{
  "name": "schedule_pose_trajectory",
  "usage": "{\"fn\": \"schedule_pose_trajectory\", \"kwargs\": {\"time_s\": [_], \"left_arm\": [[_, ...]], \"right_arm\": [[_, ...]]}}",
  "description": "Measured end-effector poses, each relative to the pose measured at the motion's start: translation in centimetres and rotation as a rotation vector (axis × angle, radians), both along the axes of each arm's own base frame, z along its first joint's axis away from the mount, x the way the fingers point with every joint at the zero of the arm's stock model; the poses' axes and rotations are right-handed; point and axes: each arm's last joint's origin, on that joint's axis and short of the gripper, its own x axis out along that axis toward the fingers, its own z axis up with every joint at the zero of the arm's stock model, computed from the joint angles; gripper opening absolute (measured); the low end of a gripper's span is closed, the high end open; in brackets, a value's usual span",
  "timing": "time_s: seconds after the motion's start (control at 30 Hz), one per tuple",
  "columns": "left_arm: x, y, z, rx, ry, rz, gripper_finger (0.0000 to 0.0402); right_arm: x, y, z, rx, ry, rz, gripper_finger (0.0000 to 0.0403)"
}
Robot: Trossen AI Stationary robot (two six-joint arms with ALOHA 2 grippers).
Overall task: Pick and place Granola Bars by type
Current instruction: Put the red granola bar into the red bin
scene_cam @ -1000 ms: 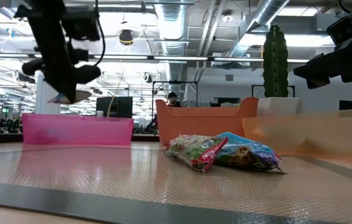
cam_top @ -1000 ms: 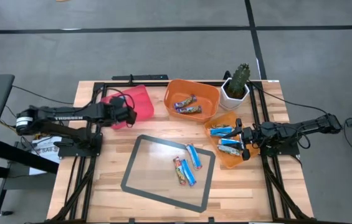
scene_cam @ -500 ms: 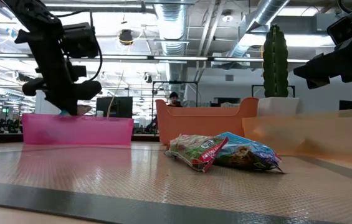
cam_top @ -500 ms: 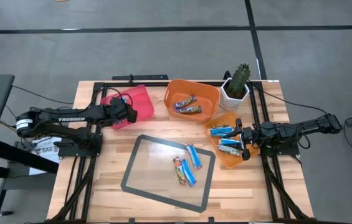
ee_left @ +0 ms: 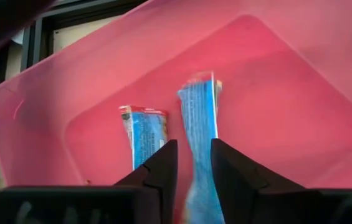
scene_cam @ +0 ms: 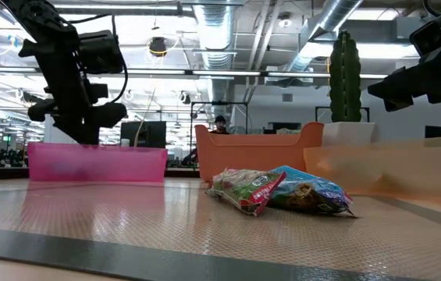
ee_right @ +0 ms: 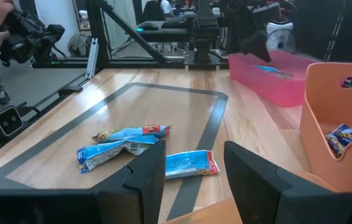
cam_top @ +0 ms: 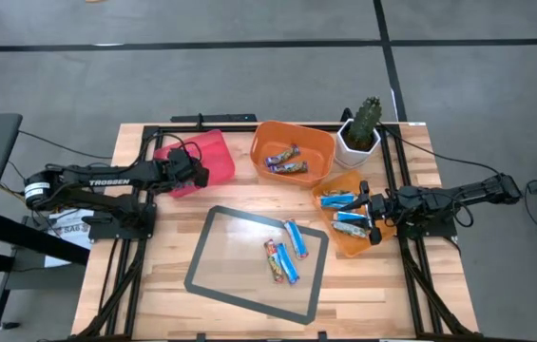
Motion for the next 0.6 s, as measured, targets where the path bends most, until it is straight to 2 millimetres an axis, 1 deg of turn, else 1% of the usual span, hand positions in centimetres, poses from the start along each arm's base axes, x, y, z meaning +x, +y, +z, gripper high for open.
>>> {"fn": "schedule_pose_trajectory", "kwargs": {"time_s": [0.17,0.33,0.47,0.6], "left_arm": [[0.0,0.0,0.0,0.001,0.001,0.000,0.0106],[0.3,0.0,0.2,0.019,-0.004,-0.037,0.0107],[1.1,-0.5,0.8,0.057,-0.032,-0.128,0.0107],[2.4,-1.5,2.1,0.106,-0.033,-0.284,0.0107]], "right_arm": [[0.0,0.0,0.0,0.000,0.000,0.000,0.0154],[0.0,0.0,0.0,0.000,0.000,0.000,0.0154],[0.0,0.0,0.0,0.000,0.000,0.000,0.0154],[0.0,0.0,0.0,0.000,0.000,0.000,0.0154]]}}
